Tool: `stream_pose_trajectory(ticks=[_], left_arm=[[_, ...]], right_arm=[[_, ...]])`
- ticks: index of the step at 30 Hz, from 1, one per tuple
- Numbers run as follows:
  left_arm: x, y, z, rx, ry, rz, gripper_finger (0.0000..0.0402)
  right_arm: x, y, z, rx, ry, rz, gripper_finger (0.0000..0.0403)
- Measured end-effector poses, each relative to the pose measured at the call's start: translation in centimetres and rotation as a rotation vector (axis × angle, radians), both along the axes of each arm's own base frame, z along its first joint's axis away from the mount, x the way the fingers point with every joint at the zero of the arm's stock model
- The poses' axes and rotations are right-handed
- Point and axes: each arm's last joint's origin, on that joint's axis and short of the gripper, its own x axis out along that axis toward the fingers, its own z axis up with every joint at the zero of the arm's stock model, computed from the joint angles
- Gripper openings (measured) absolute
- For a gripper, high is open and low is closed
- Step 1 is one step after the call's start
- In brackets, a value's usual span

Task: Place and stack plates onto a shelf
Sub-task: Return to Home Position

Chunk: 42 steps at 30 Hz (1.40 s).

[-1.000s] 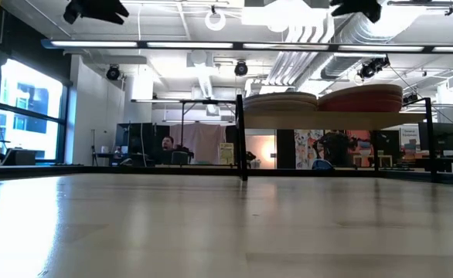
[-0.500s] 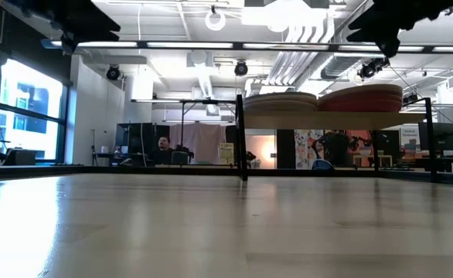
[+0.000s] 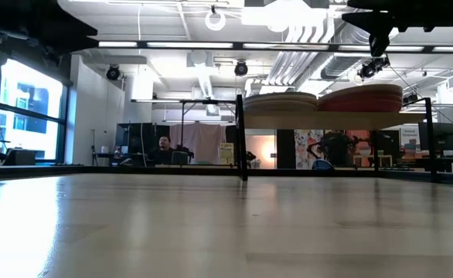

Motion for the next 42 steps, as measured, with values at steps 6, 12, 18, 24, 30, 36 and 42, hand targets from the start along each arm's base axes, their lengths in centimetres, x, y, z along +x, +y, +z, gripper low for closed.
stream_pose_trajectory(ticks=[6,12,18,24,30,36,42], left_arm=[[-0.3,-0.1,-1.1,0.026,-0.032,-0.034,0.0120],[0.3,-0.1,-2.7,0.031,0.029,-0.066,0.0119],[1.0,-0.2,-4.1,0.065,0.058,-0.122,0.0106],[1.6,-0.2,-5.6,0.102,0.082,-0.129,0.0090],[1.9,-0.1,-7.1,0.110,0.133,-0.134,0.0082],[2.2,-0.2,-7.5,0.154,0.130,-0.178,0.0069],[2.2,-0.3,-7.6,0.196,0.149,-0.198,0.0049]], right_arm=[[0.2,0.2,-0.6,-0.003,-0.003,0.018,0.0108],[0.6,0.3,-2.6,0.008,0.031,0.038,0.0108],[1.0,0.3,-5.8,0.015,0.003,0.055,0.0108],[1.1,0.6,-7.6,0.005,-0.018,0.092,0.0108],[1.1,0.7,-8.0,-0.065,0.001,0.096,0.0108],[1.2,0.8,-8.7,-0.062,0.064,0.134,0.0108],[1.1,0.8,-9.7,-0.056,0.169,0.139,0.0108]])
